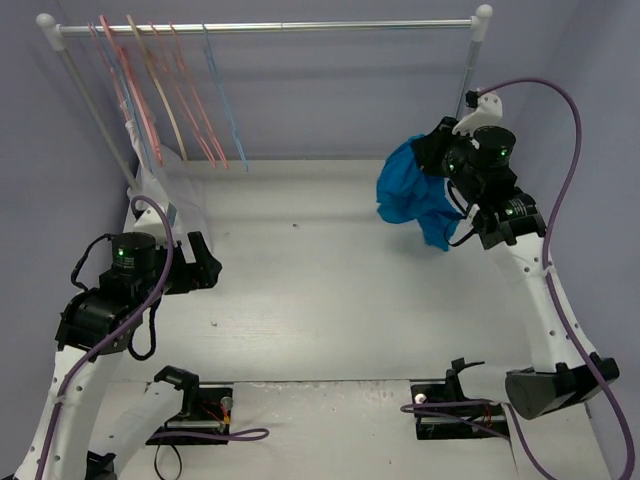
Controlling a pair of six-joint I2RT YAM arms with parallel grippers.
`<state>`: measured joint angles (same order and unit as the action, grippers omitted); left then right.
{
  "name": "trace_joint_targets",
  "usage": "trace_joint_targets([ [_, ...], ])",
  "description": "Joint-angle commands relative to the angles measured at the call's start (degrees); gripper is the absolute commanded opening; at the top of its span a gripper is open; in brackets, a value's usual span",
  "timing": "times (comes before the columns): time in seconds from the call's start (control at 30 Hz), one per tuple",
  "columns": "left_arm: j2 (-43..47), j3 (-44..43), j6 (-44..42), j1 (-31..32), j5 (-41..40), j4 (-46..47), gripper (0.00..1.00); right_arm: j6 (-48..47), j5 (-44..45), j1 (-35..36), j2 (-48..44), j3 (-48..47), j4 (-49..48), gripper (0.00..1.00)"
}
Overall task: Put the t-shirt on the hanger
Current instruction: Pick up the T-shirt at the corner of the board, then place the T-shirt at the center of the board.
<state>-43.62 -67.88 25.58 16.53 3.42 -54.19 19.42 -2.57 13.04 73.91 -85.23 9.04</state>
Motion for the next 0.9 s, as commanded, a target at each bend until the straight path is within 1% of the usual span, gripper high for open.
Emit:
trace_joint_targets([
  [0.0, -1.3, -3.66, -0.8, 0.78, -0.08, 2.42, 0.82, -3.07, -15.06, 3.65, -2.36, -3.97, 0.11, 0.0],
  [0.07, -1.82, -3.93, -0.89, 1.04, 0.09, 2.43, 0.82, -3.16, -18.68, 4.36, -3.76, -3.89, -0.07, 0.01],
  [0.1, -1.91, -4.02, -0.89, 1.04, 0.1, 2.43, 0.82, -3.86, -23.4, 4.36, -4.21, -3.37, 0.1, 0.0],
  [0.13, -2.0, -3.93, -0.97, 1.22, 0.27, 2.51, 0.82, -4.3, -25.45, 4.36, -4.82, -2.58, 0.28, 0.01],
  [0.17, -2.0, -3.84, -0.89, 1.22, 0.44, 2.51, 0.82, -4.39, -26.86, 4.36, -5.96, -0.4, 0.71, 0.24],
  [0.2, -2.0, -3.41, -0.8, 1.22, 0.62, 2.6, 0.82, -5.09, -25.83, 4.36, -6.58, 0.93, 2.81, 0.38],
  [0.23, -2.0, -3.14, -0.71, 1.22, 0.8, 2.6, 0.82, -5.09, -23.73, 4.36, -7.28, 2.34, 4.05, 0.41],
  [0.3, -2.0, -1.83, -0.19, 1.22, 1.84, 3.04, 0.82, -4.66, -16.2, 4.45, -9.22, 6.82, 9.3, 0.54],
  [0.33, -1.91, -1.3, 0.08, 1.22, 2.55, 3.39, 0.82, -3.09, -6.58, 4.45, -9.66, 8.22, 11.25, 0.56],
  [0.4, -2.0, 1.15, 1.22, 1.22, 4.48, 4.62, 0.81, -1.85, 0.87, 4.37, -9.84, 11.66, 16.24, 0.57],
  [0.43, -2.52, 1.95, 1.75, 1.22, 5.27, 5.06, 0.81, -1.75, 4.2, 4.45, -9.66, 12.71, 17.23, 0.57],
  [0.47, -2.88, 2.65, 2.71, 1.22, 5.98, 5.85, 0.79, -1.58, 4.5, 4.45, -9.23, 14.55, 17.94, 0.56],
  [0.5, -3.31, 3.36, 2.98, 1.22, 7.64, 6.29, 0.78, -1.4, 4.07, 4.45, -9.05, 15.52, 18.47, 0.54],
  [0.57, -4.63, 5.29, 3.59, 1.22, 8.88, 7.52, 0.75, -0.88, 0.3, 4.54, -9.13, 17.81, 18.04, 0.52],
  [0.6, -4.98, 5.91, 4.12, 1.22, 9.32, 8.13, 0.74, -0.44, -0.76, 4.54, -9.39, 20.26, 16.9, 0.5],
  [0.63, -5.77, 7.39, 4.47, 1.22, 10.19, 9.62, 0.71, 0.7, -2.6, 4.54, -9.66, 21.58, 16.19, 0.49],
  [0.77, -8.85, 10.57, 7.45, 2.0, 13.45, 14.63, 0.64, 4.12, -4.55, 4.8, -7.82, 26.78, 14.17, 0.5],
  [0.8, -9.73, 10.92, 7.9, 4.1, 13.37, 15.69, 0.63, 4.57, -4.72, 4.98, -7.38, 27.65, 13.9, 0.5],
  [0.87, -12.71, 11.19, 8.43, 7.79, 9.87, 18.33, 0.63, 6.06, -5.25, 5.68, -5.45, 30.12, 12.77, 0.52],
])
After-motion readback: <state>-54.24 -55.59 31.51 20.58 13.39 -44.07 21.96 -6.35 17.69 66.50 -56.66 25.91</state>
